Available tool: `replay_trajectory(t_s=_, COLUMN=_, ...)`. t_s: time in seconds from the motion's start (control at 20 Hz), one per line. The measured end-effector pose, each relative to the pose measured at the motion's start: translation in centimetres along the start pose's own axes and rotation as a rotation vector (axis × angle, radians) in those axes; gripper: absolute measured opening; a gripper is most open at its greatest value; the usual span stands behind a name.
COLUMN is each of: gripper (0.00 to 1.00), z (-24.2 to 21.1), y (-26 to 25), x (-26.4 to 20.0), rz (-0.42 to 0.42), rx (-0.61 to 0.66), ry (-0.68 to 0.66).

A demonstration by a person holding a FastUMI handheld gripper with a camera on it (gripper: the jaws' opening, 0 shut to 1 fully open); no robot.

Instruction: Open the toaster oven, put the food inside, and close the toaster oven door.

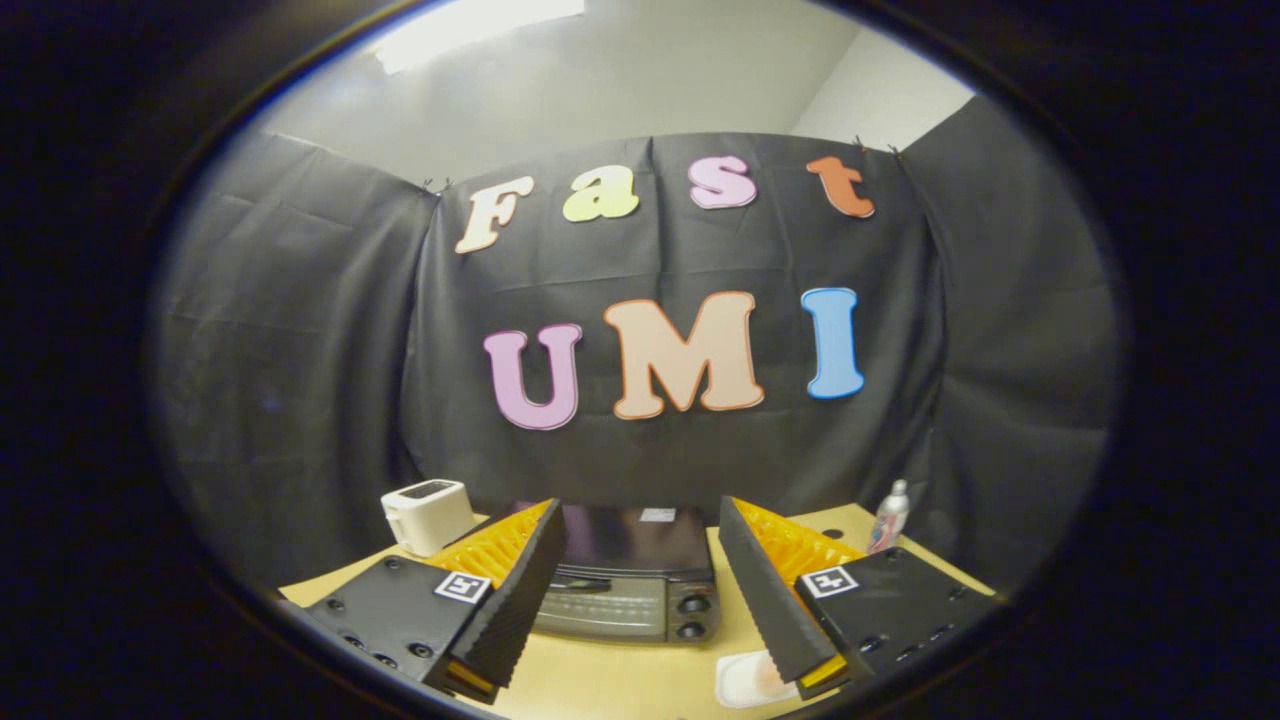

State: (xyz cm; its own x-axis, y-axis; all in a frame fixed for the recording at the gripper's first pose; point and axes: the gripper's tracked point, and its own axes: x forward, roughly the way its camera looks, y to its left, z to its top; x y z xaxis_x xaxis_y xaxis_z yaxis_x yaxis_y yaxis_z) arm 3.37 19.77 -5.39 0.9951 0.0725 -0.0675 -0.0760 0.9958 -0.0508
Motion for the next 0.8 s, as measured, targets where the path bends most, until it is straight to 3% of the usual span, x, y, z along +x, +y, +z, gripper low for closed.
replay_trajectory(t_s=0.45, gripper=0.96, z=-7.9, y=8.8, x=6.6, rz=0.094, rx=0.031, ry=0.079)
replay_trajectory(t_s=0.8, gripper=0.96, z=-12.3, y=9.1, x=11.7, rz=0.042, rx=0.011, ry=0.091)
